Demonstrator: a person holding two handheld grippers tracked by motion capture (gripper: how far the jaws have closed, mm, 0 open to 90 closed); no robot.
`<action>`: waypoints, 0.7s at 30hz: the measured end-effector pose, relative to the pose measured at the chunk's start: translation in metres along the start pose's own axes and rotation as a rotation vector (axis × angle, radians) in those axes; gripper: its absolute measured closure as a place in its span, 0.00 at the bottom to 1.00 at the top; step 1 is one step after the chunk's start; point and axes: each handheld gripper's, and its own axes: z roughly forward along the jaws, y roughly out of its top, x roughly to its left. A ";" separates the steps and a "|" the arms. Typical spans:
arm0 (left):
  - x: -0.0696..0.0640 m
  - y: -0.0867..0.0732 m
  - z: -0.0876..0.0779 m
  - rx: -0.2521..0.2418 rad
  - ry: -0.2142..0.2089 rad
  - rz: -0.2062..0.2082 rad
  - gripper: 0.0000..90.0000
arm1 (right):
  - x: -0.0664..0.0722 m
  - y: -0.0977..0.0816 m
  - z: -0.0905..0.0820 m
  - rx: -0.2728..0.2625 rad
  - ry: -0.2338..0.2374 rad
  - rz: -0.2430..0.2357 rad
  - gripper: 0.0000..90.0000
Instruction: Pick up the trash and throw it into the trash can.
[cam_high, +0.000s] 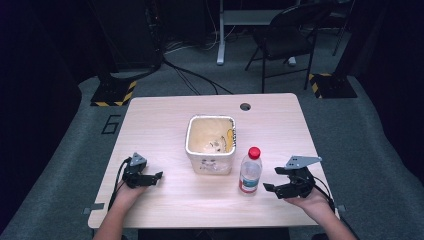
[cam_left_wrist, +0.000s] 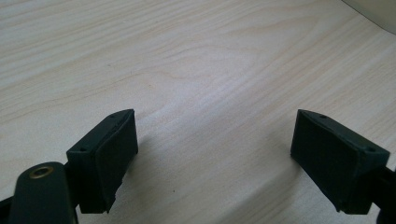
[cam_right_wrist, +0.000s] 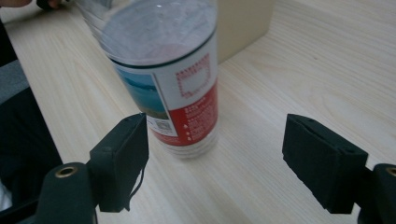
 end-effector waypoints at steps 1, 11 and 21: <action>0.000 0.000 0.000 0.000 0.000 0.000 0.16 | 0.001 0.001 0.000 -0.004 0.007 -0.006 0.24; 0.000 0.000 0.000 -0.001 0.000 0.000 0.16 | 0.014 0.009 0.007 -0.019 0.039 -0.030 0.21; 0.000 0.000 0.000 -0.001 0.000 0.000 0.16 | 0.019 0.018 0.018 -0.041 0.056 -0.033 0.19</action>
